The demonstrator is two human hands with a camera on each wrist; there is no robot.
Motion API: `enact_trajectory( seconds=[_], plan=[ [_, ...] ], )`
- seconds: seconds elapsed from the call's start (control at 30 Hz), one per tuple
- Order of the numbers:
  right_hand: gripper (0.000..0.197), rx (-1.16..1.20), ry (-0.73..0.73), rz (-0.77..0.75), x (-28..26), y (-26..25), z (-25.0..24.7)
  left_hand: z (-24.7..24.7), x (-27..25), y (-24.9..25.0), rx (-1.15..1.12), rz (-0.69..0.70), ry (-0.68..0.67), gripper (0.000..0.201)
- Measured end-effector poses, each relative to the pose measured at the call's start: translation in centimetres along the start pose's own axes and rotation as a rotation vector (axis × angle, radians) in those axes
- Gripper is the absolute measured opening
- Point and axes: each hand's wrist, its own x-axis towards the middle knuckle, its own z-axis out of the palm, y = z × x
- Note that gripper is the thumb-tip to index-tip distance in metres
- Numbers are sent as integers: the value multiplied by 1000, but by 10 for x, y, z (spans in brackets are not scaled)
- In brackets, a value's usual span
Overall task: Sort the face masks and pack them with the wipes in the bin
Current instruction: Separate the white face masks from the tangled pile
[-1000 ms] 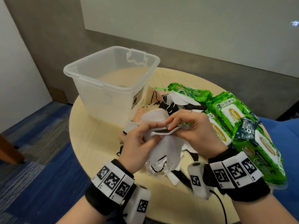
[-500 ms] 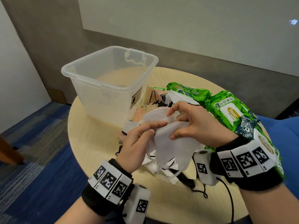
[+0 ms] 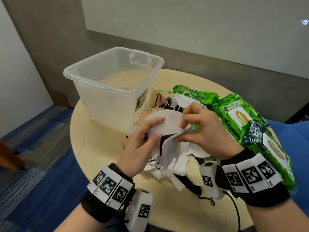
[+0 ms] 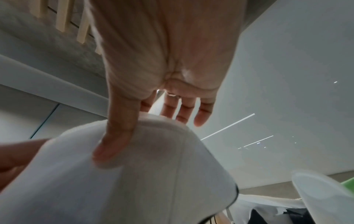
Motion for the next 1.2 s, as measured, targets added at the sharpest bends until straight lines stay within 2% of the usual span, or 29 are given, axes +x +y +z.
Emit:
enact_trajectory(
  seconds=[0.07,0.2,0.3,0.4,0.53,0.63,0.73,0.8,0.87,0.93,1.0,1.1,1.2],
  plan=[
    [24,63,-47,14,-2,-2,-4,-2,0,0,-27,-15,11,31],
    [19,375,-212,102,0,-6,-11,-1,-1,-2,-19,-10,-19,48],
    [21,462,-161,135,5,-6,-3,6,-4,0,-94,34,-69,63],
    [30,386,-114,140,7,-3,6,13,-7,2,-45,91,-60,52],
    [36,235,-87,124,9,-1,10,15,-6,-5,135,128,-10,40],
    [45,62,17,94,7,-1,17,15,-5,-7,130,143,26,48],
    [67,-18,93,148,0,7,26,13,-3,-9,137,160,83,57],
    [71,159,24,259,-5,11,28,11,0,-12,122,150,130,57],
    [72,489,-51,366,-8,14,29,9,2,-16,126,127,176,55],
    [56,687,-53,402,-9,16,28,7,2,-20,138,85,196,51],
    [44,653,-38,375,-8,16,24,6,2,-22,136,51,187,46],
    [36,427,-91,305,-5,15,15,0,5,-18,155,39,152,42],
    [34,228,-181,235,-1,10,9,-3,7,-10,288,84,31,44]
  ],
)
